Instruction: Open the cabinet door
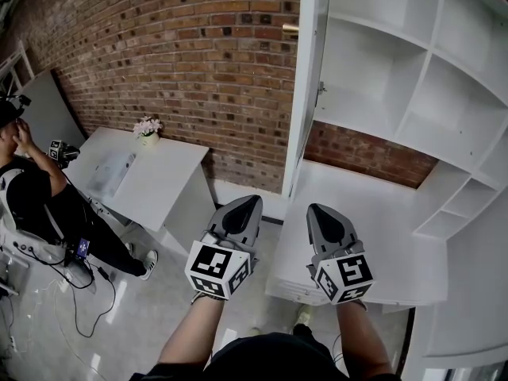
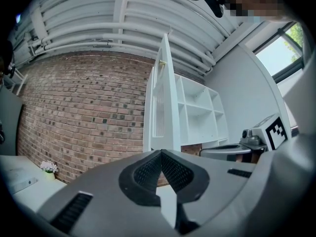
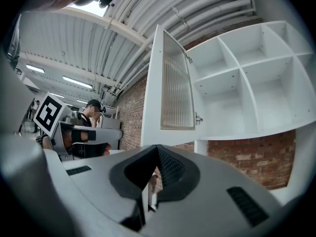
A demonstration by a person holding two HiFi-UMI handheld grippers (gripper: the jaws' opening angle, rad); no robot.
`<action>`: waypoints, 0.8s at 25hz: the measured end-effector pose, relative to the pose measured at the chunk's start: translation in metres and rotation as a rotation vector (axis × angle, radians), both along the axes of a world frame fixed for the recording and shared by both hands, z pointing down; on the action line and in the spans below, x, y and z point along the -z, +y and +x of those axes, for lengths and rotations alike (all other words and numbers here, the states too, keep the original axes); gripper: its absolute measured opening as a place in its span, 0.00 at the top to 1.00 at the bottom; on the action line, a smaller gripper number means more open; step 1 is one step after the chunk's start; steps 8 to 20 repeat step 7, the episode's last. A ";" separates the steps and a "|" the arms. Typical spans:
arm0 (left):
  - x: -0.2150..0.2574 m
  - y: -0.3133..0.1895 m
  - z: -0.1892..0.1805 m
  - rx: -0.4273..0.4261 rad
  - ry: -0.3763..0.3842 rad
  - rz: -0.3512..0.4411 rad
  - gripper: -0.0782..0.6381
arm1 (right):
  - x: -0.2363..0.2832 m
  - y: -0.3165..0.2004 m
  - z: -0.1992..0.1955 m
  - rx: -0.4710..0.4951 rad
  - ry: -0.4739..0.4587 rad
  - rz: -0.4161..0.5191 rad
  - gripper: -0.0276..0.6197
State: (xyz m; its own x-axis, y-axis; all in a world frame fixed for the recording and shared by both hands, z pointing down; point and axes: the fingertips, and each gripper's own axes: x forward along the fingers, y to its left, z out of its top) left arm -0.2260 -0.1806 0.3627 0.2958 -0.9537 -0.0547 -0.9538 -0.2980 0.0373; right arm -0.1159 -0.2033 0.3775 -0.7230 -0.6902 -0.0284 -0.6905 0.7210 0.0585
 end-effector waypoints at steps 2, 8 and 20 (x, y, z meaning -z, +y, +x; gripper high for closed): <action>0.000 -0.001 0.001 -0.001 -0.003 0.000 0.88 | 0.001 0.000 0.000 0.002 0.000 0.002 0.95; 0.004 0.003 0.004 -0.003 -0.007 0.004 0.88 | 0.004 0.005 -0.001 0.007 0.000 0.005 0.95; 0.004 0.003 0.004 -0.003 -0.007 0.004 0.88 | 0.004 0.005 -0.001 0.007 0.000 0.005 0.95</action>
